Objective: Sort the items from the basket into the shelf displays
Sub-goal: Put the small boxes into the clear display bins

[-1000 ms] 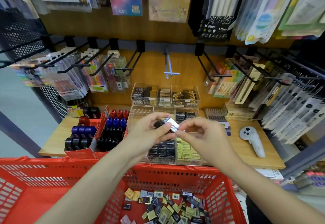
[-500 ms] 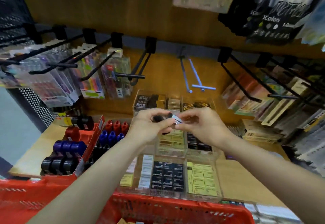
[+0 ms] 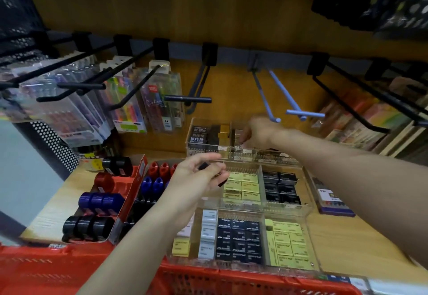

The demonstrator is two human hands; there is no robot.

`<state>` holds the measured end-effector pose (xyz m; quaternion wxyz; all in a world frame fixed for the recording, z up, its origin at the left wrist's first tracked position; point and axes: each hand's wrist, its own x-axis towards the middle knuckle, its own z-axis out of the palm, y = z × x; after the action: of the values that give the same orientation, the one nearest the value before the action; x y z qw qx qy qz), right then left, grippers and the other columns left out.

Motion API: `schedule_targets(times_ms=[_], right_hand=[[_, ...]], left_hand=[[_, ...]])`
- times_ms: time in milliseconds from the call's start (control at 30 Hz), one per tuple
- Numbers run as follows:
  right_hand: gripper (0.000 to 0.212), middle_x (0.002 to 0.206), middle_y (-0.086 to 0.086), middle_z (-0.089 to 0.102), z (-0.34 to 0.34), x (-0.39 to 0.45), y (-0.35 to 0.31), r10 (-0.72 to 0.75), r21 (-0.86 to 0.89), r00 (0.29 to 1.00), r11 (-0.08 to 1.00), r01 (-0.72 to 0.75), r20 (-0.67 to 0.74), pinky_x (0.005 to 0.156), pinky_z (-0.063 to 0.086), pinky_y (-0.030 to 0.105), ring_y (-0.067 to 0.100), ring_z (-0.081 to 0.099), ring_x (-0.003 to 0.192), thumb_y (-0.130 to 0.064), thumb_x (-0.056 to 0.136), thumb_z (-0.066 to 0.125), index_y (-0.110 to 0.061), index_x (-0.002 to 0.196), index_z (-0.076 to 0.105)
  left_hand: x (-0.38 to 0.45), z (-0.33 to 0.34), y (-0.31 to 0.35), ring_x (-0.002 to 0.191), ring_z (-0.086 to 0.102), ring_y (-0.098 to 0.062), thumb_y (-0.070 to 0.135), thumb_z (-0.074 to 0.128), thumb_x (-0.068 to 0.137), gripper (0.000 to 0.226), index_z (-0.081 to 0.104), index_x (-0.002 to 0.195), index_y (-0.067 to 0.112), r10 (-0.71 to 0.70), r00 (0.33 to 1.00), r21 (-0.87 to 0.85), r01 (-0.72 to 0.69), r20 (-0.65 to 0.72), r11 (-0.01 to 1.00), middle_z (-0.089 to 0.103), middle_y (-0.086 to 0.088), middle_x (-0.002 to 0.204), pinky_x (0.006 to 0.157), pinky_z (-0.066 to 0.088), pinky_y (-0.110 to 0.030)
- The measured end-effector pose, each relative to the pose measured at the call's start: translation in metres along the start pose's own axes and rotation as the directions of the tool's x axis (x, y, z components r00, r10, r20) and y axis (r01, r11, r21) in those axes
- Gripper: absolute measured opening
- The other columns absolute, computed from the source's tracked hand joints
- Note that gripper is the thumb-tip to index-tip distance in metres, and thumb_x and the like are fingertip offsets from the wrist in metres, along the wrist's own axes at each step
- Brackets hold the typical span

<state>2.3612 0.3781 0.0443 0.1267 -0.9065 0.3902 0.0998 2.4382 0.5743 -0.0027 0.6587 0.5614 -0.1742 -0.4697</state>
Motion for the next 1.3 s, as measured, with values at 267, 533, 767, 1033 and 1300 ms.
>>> schedule_targets(times_ms=[267, 533, 767, 1033, 1300], right_hand=[[0.024, 0.117, 0.008, 0.067, -0.002, -0.02, -0.006, -0.05, -0.063, 0.998, 0.997, 0.051, 0.023, 0.093, 0.055, 0.04, 0.025, 0.065, 0.104, -0.008, 0.096, 0.051, -0.01, 0.112, 0.069], [0.07, 0.151, 0.007, 0.025, 0.04, -0.057, 0.034, -0.035, -0.02, 0.973, 0.999, 0.031, -0.23, 0.113, 0.014, 0.061, 0.036, 0.014, 0.142, -0.003, 0.083, 0.052, -0.04, 0.142, 0.046], [0.042, 0.101, -0.006, 0.074, 0.049, -0.097, 0.034, -0.078, 0.838, 0.944, 0.442, 0.32, -0.319, 0.076, 0.057, 0.02, 0.006, 0.072, 0.087, -0.02, 0.08, 0.08, -0.042, 0.111, 0.063], [0.029, 0.097, -0.012, 0.062, 0.042, -0.102, 0.072, 0.086, 0.506, 0.819, 0.821, 0.264, -0.567, 0.074, 0.043, 0.002, -0.001, 0.059, 0.079, -0.029, 0.078, 0.081, -0.024, 0.106, 0.075], [0.034, 0.105, 0.003, 0.065, 0.027, -0.061, 0.104, 0.147, 0.33, 0.817, 0.942, 0.056, -0.558, 0.084, 0.046, 0.026, 0.015, 0.058, 0.088, -0.031, 0.09, 0.069, -0.015, 0.12, 0.068]], left_hand=[[0.005, -0.005, -0.005, 0.092, 0.074, -0.017, -0.013, 0.052, 0.093, 0.031, 0.066, 0.113, 0.006, -0.064, 0.998, -0.114, 0.061, -0.018, 0.992, 0.068, -0.017, 0.111, 0.076, 0.059, -0.023], [0.004, 0.01, -0.002, 0.106, 0.067, -0.006, 0.001, 0.06, 0.094, 0.027, 0.069, 0.11, 0.021, 0.018, 0.996, 0.079, -0.011, -0.09, 0.997, 0.076, 0.011, 0.105, 0.094, 0.046, -0.033], [0.014, 0.059, 0.008, 0.093, 0.071, -0.022, -0.003, 0.07, 0.083, 0.022, 0.069, 0.102, 0.008, 0.054, 0.998, -0.067, -0.056, -0.044, 0.996, 0.075, -0.012, 0.097, 0.086, 0.057, -0.027], [0.036, 0.087, -0.005, 0.103, 0.068, -0.015, 0.019, 0.071, 0.091, 0.029, 0.067, 0.117, 0.01, 0.296, 0.955, 0.523, -0.262, 0.02, 0.811, 0.071, -0.003, 0.112, 0.095, 0.053, -0.028], [0.085, 0.051, -0.012, 0.139, 0.037, -0.022, 0.034, 0.065, 0.093, 0.048, 0.056, 0.136, 0.016, 0.285, 0.83, 0.878, -0.458, 0.479, -0.142, 0.058, -0.005, 0.138, 0.117, 0.029, -0.044]])
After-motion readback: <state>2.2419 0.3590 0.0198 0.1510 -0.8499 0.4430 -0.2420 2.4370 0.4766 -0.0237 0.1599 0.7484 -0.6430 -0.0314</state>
